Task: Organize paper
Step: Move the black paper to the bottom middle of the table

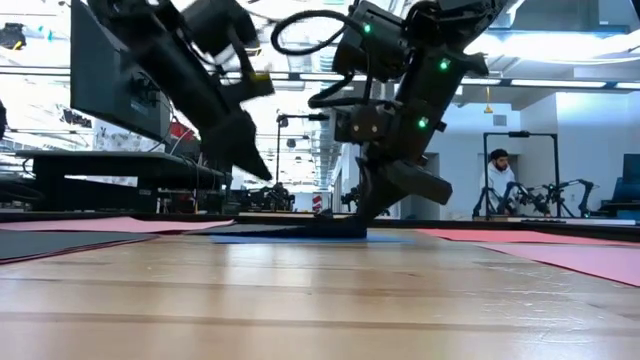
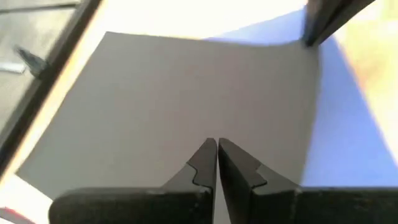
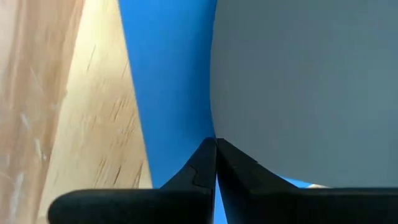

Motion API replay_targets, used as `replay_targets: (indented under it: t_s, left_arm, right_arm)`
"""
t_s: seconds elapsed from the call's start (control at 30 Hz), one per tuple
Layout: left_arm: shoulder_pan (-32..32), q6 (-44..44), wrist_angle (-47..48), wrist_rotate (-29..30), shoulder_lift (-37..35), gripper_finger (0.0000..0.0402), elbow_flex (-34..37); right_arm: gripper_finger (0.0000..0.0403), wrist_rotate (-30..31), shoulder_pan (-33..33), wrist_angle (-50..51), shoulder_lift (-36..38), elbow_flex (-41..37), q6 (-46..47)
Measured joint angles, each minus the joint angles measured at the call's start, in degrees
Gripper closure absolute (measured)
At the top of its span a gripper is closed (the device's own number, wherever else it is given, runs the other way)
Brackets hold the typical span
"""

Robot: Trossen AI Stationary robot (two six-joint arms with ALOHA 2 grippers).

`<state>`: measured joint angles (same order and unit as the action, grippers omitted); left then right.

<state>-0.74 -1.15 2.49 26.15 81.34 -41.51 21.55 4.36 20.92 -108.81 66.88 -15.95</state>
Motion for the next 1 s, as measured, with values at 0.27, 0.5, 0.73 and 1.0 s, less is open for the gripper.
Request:
replay_targets:
  t_s: [0.27, 0.5, 0.73, 1.0]
  left_arm:
    - [-6.9, 7.0, 15.9, -1.5, -7.1, 0.0282, 0.0]
    - [-10.9, 8.6, 15.7, 6.9, 0.0, 0.018, 0.0]
    - [-10.5, 8.4, 9.3, 17.3, 7.9, 0.0157, 0.0]
    - [-8.6, 5.8, 2.2, 14.6, 15.3, 0.0157, 0.0]
  right_arm:
    - [0.0403, 0.0, -0.4, 0.0, 6.9, 0.4, 1.6]
    - [0.0403, -0.4, -0.4, 0.2, 11.8, 0.4, 1.6]
    - [0.0403, -0.4, -0.4, 2.2, 12.0, 0.4, 2.7]
    - [0.0403, -0.6, -0.3, 2.2, 12.0, 0.4, 3.0]
